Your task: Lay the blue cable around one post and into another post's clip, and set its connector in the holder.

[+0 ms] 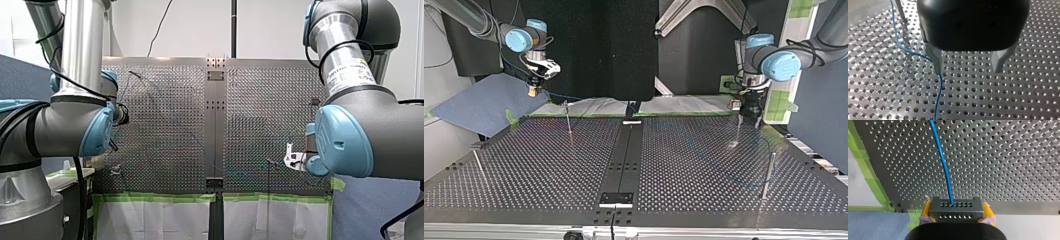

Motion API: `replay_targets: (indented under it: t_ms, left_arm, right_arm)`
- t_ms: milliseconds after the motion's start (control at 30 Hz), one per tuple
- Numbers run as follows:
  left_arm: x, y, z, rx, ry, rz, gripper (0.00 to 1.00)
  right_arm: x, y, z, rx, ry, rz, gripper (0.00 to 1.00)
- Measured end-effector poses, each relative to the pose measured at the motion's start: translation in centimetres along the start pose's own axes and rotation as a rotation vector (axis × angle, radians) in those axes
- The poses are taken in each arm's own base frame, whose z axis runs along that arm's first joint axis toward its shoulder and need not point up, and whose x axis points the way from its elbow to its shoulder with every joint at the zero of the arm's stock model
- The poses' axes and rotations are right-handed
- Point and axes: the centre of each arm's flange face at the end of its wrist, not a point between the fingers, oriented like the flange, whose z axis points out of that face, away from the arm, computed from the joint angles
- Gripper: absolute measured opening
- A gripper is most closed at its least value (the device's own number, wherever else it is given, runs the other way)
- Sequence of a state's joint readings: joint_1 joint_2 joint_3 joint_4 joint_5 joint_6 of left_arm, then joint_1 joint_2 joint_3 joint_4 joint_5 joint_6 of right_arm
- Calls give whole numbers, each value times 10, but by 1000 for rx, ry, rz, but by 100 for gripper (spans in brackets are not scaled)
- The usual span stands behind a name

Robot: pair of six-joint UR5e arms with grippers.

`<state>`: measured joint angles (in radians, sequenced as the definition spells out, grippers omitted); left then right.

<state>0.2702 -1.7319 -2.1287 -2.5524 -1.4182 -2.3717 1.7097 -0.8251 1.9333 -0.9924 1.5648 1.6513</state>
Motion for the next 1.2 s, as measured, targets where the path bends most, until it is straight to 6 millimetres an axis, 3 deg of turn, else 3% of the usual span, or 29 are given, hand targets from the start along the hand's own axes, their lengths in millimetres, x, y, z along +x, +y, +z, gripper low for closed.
replay_targets:
  t_ms: [533,1200]
  left_arm:
    - [1,1,-58,-120,-33,75,100]
    - [-85,-81,-67,-82,-188,232,100]
  right_arm:
    - [1,2,1,-3,3,3,17]
    - [1,0,2,3,10,4,17]
